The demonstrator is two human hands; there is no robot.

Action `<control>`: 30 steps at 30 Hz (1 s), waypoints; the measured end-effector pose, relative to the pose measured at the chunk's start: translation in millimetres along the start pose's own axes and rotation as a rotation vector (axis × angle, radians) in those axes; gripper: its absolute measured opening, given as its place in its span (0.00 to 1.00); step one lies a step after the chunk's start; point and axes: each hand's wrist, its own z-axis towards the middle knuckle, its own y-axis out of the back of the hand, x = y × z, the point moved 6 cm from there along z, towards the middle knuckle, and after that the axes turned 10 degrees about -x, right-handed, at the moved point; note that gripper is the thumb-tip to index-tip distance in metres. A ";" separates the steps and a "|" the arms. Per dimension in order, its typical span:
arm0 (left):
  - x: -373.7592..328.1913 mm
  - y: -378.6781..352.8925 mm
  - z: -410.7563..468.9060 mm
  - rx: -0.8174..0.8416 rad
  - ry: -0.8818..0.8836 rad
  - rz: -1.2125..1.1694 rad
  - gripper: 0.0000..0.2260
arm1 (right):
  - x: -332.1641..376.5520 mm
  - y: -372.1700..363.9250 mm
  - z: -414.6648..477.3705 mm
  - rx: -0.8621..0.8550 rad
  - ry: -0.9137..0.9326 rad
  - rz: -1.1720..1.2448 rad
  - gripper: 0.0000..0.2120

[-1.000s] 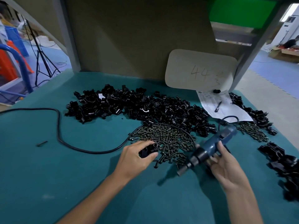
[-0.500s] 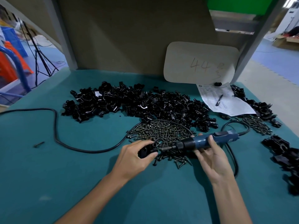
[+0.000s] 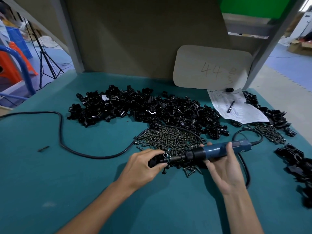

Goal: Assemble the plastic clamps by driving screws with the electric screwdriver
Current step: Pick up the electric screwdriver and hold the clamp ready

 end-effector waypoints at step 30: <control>7.6 -3.0 1.6 0.024 0.079 -0.019 0.17 | -5.2 2.2 6.7 0.034 0.012 0.000 0.31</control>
